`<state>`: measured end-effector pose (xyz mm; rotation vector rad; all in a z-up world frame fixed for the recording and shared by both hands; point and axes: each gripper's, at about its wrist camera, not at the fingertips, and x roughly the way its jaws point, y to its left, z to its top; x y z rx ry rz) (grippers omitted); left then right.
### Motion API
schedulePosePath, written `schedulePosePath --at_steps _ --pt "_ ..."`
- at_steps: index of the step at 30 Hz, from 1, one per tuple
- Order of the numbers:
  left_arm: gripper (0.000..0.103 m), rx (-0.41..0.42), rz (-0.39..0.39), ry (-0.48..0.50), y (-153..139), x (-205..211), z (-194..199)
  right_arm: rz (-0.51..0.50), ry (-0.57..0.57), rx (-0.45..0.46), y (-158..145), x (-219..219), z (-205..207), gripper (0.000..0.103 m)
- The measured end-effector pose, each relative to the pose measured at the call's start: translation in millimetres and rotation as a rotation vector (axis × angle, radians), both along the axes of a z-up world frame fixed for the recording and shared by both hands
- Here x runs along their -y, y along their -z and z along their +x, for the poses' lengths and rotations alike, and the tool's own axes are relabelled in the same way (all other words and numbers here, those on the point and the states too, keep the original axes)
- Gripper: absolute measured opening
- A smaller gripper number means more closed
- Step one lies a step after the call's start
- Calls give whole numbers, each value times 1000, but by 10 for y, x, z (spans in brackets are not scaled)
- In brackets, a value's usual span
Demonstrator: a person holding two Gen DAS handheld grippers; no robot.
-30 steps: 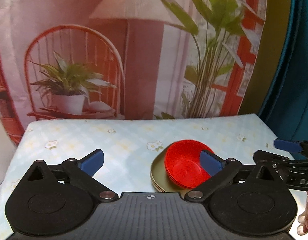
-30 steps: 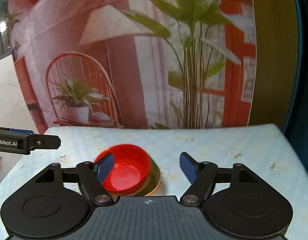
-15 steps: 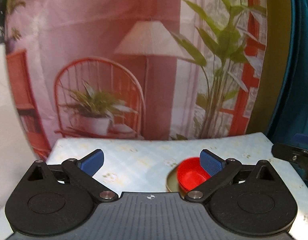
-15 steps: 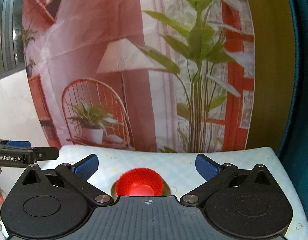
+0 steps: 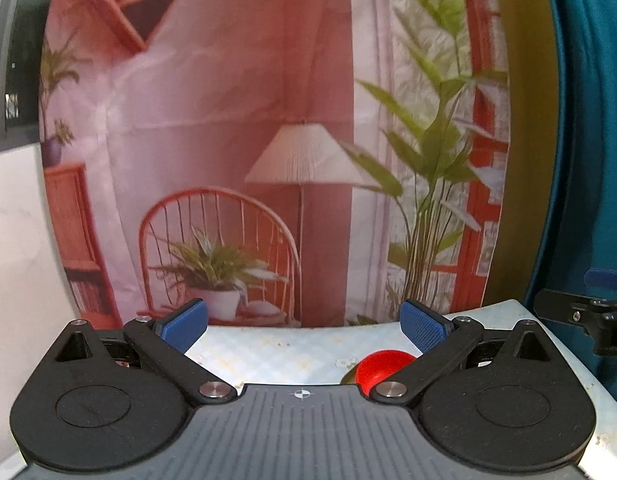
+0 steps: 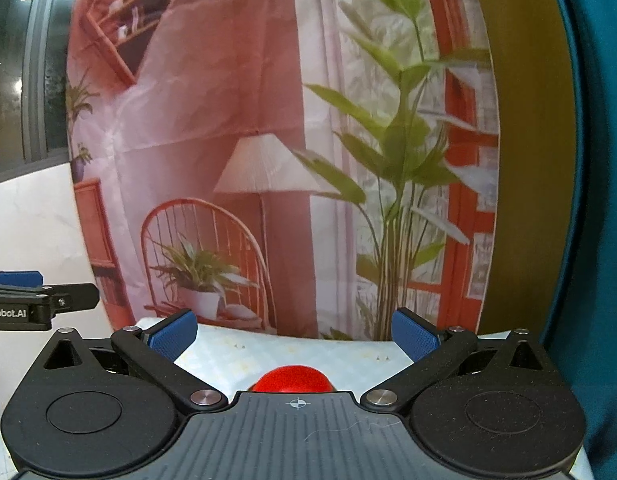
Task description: Organize plates and bowls
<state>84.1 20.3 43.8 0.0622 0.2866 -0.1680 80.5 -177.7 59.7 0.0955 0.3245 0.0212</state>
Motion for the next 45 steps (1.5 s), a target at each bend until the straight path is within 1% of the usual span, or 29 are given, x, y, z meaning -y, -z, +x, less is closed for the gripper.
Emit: schedulePosePath --at_steps 4,7,10,14,18,24,35,45 --pt "103 29 13 -18 -106 -55 -245 -2 17 22 -143 -56 -224 103" --pt "103 51 7 -26 -181 -121 -437 -28 31 44 -224 -116 -402 103" --pt "103 46 -8 -35 -217 -183 -590 -48 44 78 -267 -182 -598 103" --pt "103 49 -20 -26 -218 -225 -747 -37 70 76 -311 -238 -792 103" --pt "103 78 -10 -48 -203 -236 -882 -21 72 60 -317 -270 -921 103" --pt "103 88 -32 -45 -219 -285 -925 -21 71 47 -310 -316 -1007 103" --pt "103 95 -31 -48 -214 -274 -966 -35 75 45 -319 -344 -1017 103" --pt "103 88 -29 -39 -200 -287 -979 -30 81 52 -343 -286 -1009 103"
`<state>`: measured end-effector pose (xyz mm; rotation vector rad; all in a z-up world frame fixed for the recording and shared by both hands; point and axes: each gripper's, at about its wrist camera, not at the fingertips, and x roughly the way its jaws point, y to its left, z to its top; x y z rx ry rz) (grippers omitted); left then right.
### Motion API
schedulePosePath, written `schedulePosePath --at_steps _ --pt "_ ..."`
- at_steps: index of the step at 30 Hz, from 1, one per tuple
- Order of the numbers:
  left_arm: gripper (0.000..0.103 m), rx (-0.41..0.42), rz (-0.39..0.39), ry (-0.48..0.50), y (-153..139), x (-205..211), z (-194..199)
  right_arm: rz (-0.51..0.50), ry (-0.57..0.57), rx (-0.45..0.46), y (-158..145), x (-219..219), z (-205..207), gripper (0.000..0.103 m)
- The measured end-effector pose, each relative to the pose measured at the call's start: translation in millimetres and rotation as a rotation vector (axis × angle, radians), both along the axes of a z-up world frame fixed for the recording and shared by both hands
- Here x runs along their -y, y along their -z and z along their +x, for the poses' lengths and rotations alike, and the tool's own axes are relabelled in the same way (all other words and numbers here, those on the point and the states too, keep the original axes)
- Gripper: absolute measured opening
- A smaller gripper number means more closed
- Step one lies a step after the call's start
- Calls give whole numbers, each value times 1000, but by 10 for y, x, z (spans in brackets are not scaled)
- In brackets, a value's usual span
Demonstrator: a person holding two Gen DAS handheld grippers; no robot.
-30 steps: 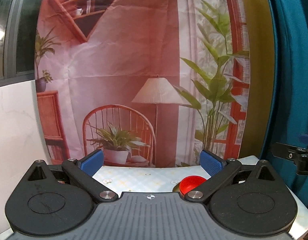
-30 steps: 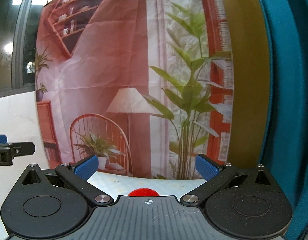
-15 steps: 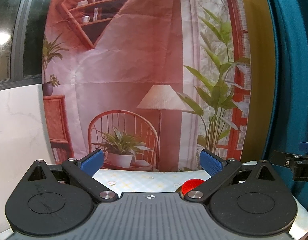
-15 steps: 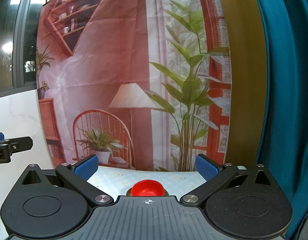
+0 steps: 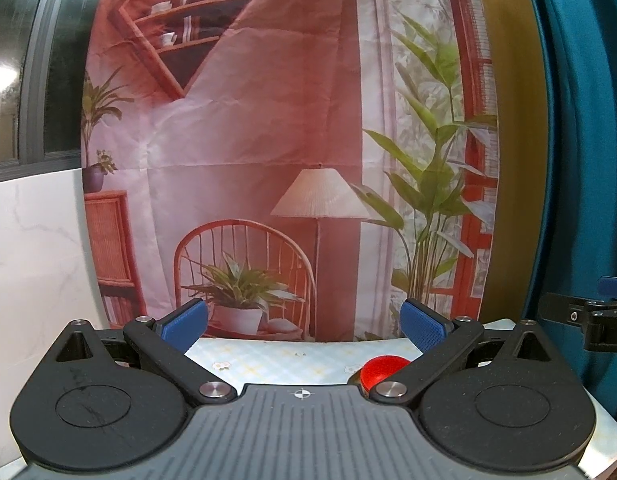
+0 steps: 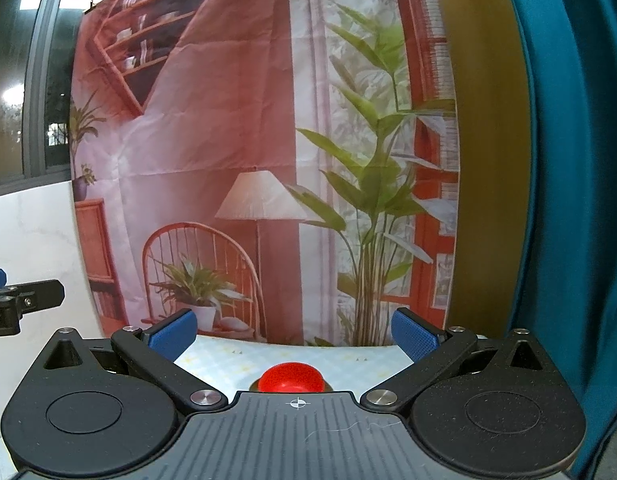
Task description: Organize plates and bowls
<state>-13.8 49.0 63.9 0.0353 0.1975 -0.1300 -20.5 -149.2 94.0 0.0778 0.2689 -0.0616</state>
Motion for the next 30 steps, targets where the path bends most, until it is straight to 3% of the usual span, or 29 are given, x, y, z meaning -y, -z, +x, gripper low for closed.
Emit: schedulePosePath --at_steps 30 --pt "103 0 13 25 23 -7 -22 2 18 -3 18 38 23 103"
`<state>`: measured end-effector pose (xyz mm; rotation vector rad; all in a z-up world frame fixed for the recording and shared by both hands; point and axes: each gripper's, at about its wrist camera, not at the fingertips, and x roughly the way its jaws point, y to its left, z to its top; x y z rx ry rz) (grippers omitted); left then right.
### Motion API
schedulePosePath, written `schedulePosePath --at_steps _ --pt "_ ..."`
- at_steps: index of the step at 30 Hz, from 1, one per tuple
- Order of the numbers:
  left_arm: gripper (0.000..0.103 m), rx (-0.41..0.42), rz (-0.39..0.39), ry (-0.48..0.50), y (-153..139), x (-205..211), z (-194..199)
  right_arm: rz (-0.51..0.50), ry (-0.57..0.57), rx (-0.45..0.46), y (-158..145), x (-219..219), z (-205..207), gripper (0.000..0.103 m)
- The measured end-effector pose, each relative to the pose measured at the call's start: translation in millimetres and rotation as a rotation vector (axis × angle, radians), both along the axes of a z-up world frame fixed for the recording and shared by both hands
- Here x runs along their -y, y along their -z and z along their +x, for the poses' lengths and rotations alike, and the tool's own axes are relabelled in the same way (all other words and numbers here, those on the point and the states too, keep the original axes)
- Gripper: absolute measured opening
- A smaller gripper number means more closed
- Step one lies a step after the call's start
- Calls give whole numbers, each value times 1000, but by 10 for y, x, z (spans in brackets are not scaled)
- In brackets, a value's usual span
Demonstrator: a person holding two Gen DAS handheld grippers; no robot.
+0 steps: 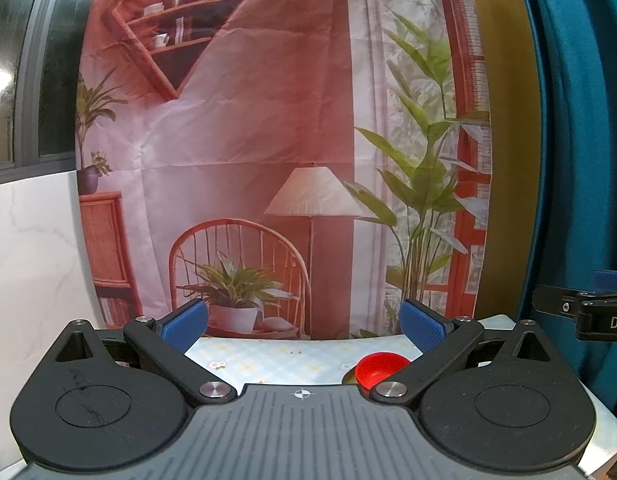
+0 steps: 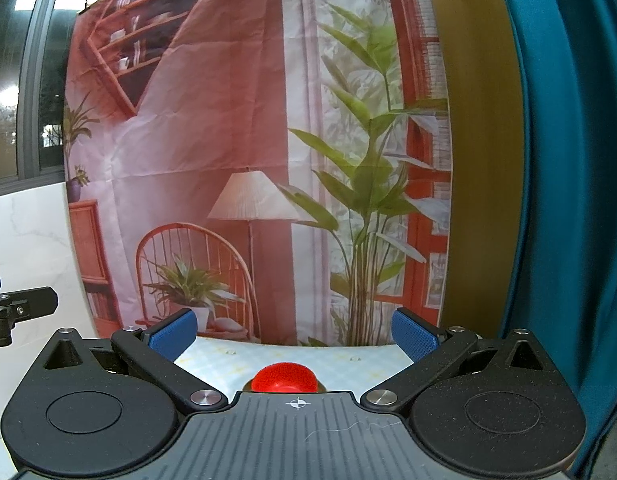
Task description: Organize plates and bowls
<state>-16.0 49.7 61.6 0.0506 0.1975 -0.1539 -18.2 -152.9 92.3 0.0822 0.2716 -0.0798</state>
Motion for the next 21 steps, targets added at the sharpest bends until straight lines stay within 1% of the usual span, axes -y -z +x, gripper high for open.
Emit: schedulePosePath --at_steps 21 --pt "103 14 3 25 12 -47 -12 -1 3 3 -14 28 -10 103"
